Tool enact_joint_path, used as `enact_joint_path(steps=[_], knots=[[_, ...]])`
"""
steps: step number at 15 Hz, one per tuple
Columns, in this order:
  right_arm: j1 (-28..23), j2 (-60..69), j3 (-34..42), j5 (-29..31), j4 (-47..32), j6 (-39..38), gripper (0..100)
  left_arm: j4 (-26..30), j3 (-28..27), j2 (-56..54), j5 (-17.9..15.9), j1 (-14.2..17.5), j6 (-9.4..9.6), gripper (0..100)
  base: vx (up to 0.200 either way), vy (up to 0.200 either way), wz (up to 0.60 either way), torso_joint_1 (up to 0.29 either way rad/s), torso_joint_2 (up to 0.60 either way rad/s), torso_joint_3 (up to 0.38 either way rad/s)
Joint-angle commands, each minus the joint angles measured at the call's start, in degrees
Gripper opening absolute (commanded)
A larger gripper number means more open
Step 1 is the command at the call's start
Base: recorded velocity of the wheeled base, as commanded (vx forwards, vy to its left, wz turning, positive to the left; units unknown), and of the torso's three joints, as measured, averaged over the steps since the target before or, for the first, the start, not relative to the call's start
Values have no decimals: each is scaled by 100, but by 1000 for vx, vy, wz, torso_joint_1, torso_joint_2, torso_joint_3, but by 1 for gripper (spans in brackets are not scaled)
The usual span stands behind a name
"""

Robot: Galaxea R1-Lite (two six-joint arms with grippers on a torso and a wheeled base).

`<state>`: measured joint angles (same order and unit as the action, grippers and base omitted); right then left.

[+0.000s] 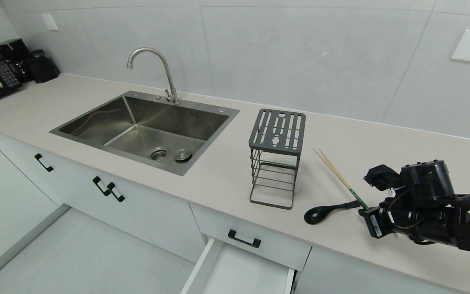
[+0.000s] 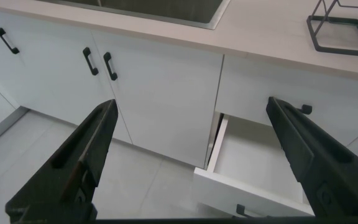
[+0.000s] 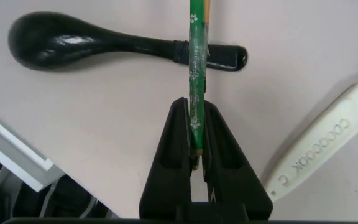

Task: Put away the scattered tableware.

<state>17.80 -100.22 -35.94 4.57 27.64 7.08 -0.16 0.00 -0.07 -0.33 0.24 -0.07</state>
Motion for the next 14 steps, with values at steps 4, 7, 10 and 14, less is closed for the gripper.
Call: enact_joint_path(steps=[4, 7, 10, 14], knots=[[48, 1356, 799, -150, 5, 21, 0, -11, 0, 7, -2, 2, -1, 100, 0, 0, 0, 0, 0, 0], [57, 2077, 1194, -255, -4, 329, 0, -11, 0, 7, -2, 2, -1, 100, 0, 0, 0, 0, 0, 0], [57, 2639, 1423, -369, -4, 593, 0, -2, 0, 7, -2, 2, -1, 100, 0, 0, 0, 0, 0, 0], [66, 3193, 1537, -519, 14, 777, 0, -2, 0, 7, -2, 2, -1, 100, 0, 0, 0, 0, 0, 0]])
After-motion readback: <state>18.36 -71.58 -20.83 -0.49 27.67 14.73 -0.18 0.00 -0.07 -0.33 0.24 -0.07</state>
